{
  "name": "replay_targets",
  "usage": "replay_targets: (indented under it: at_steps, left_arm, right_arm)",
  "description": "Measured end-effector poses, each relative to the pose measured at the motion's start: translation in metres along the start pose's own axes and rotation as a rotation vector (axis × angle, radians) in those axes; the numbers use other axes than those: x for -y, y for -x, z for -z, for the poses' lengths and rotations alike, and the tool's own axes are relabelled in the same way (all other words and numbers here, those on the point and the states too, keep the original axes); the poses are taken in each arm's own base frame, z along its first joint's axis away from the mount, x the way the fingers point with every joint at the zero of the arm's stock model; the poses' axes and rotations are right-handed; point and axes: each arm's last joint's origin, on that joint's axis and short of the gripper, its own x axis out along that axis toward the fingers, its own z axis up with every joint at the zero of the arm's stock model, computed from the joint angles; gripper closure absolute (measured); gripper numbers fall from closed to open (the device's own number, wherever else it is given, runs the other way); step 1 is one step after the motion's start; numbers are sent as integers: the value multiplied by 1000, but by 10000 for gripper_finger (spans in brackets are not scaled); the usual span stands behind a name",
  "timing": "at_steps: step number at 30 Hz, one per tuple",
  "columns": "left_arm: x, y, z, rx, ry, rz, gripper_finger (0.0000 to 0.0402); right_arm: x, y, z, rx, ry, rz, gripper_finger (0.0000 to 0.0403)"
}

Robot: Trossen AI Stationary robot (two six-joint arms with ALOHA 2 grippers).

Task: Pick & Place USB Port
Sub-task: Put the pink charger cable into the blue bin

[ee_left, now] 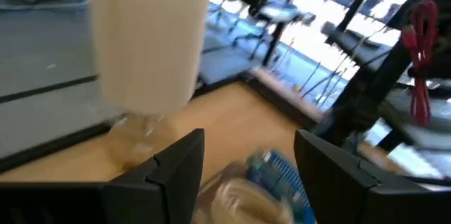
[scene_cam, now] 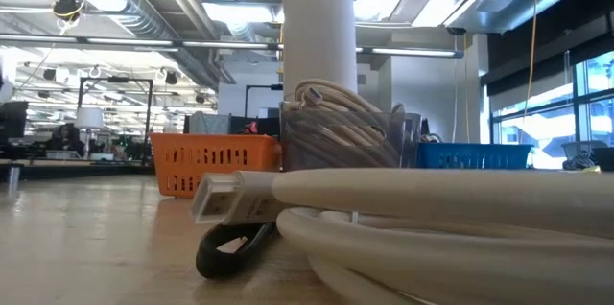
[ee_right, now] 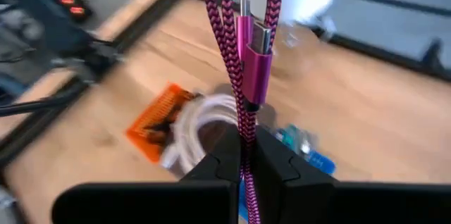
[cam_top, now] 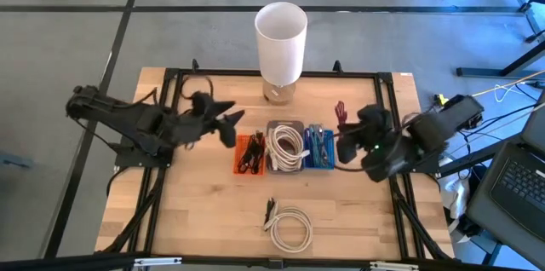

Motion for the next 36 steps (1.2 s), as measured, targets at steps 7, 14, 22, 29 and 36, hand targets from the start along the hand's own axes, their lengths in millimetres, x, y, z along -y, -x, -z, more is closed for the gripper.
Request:
replay_targets:
  at_steps: [7,14,22,29,36]
  left_arm:
    - [-15,27,24,-10,36,-145,190]
    - [-19,32,30,-20,85,-169,190]
    - [-19,32,30,-25,92,-167,190]
    - [-18,32,31,-35,102,-161,190]
    - [-18,32,31,-39,105,-158,190]
  right_arm:
    - [21,-42,55,-91,-146,68,388]
    - [49,-78,80,-177,-316,-12,389]
    - [66,-133,103,-280,-367,-2,389]
    - [80,-169,111,-300,-366,36,389]
    - [86,-193,116,-357,-332,55,389]
